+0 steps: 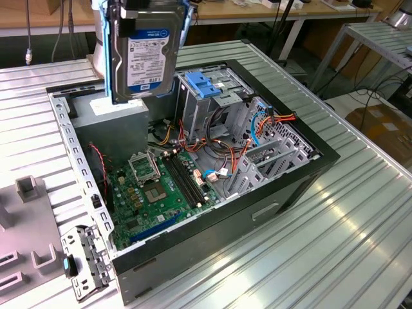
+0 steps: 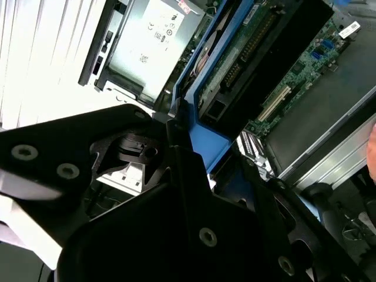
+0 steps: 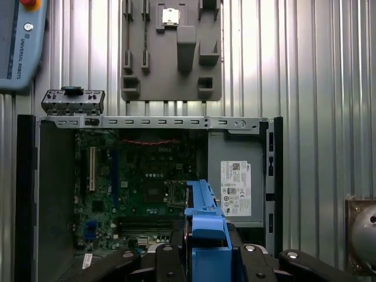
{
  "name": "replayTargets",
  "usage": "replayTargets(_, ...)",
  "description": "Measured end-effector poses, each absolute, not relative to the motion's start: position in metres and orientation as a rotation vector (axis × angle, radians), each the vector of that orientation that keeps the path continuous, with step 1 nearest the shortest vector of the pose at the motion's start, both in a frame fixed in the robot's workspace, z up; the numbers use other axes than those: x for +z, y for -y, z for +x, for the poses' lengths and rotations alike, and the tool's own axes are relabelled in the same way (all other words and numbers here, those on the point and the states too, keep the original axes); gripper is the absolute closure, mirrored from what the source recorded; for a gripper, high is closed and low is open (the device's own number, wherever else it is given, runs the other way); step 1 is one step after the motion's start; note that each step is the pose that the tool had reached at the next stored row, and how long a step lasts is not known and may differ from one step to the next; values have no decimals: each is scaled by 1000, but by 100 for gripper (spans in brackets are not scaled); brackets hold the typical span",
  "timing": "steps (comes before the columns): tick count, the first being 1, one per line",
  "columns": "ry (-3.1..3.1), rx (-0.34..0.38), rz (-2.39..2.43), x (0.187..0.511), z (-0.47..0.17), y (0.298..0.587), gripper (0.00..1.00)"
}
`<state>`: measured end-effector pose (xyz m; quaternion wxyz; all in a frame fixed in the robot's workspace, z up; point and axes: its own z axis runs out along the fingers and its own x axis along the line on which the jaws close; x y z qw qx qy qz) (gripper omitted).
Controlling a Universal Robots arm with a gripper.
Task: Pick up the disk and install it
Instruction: 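Pick up the disk, then insert the disk into the insertion slot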
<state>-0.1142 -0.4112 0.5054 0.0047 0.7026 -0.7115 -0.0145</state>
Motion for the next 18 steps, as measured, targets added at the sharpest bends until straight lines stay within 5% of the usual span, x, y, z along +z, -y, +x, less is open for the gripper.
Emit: replayTargets(18, 2229, -45, 2201, 505, -109, 415, 63)
